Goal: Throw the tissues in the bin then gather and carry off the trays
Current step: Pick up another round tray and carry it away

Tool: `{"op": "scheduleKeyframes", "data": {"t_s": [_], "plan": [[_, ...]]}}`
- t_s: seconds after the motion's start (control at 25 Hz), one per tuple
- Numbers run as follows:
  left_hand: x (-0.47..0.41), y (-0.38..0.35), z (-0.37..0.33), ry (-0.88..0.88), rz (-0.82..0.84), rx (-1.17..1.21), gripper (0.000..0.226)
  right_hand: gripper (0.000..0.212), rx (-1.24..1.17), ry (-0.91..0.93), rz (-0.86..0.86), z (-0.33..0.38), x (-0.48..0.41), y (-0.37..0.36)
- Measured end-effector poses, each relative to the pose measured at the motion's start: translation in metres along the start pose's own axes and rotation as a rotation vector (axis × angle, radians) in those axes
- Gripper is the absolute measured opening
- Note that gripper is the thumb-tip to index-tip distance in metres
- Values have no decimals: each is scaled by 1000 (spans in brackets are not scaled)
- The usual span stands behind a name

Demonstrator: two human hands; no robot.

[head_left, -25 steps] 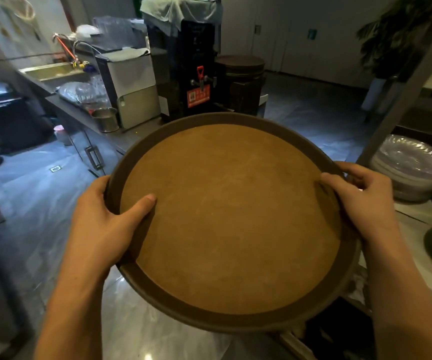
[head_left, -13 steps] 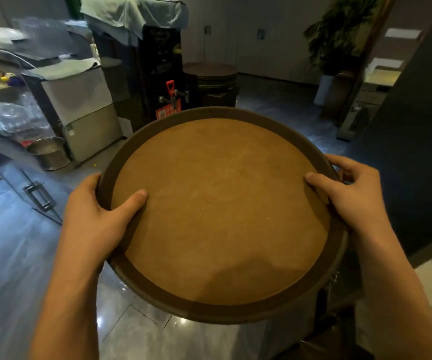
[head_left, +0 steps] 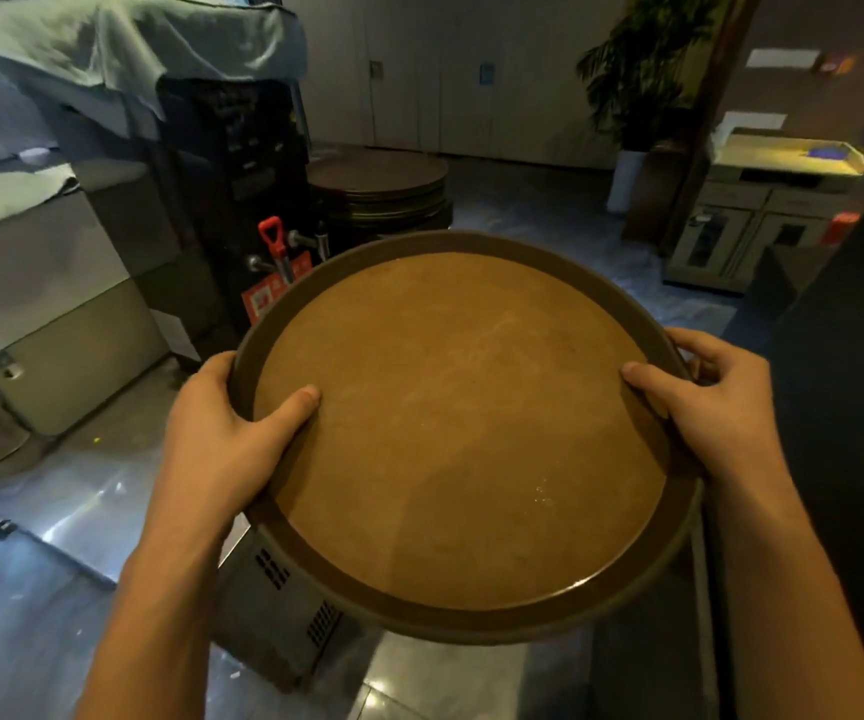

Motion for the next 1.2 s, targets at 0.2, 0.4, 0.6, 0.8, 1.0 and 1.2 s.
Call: {"op": "scheduleKeyframes", "data": {"t_s": [0.2, 0.4, 0.6, 0.8, 1.0, 1.2], "plan": [[-102, -65, -16, -7, -46, 15, 74, 44, -35, 5, -10, -1, -125, -27], [-201, -125, -11, 30, -79, 61, 64, 42, -27, 10, 13, -1, -247, -67], [-324, -177, 8, 43, -96, 115, 74, 42, -5, 25, 19, -11, -367, -126], [-429, -216, 18, 129, -168, 241, 50, 47, 34, 36, 66, -1, -483, -188], [-502, -245, 35, 240, -307, 178, 72, 48, 46, 70, 211, -8, -599, -264], [-553, -272, 47, 346, -510, 167, 70, 46, -19, 98, 464, -19, -707, -361]]}}
Point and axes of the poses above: each hand's wrist, its own x-axis away from the middle knuckle, its own y-axis out of the back of the hand, z = x × y, the point moved 5 cm from there along -x, towards the middle knuckle, and after that the axes turned 2 degrees about x, right-handed, at the moved point
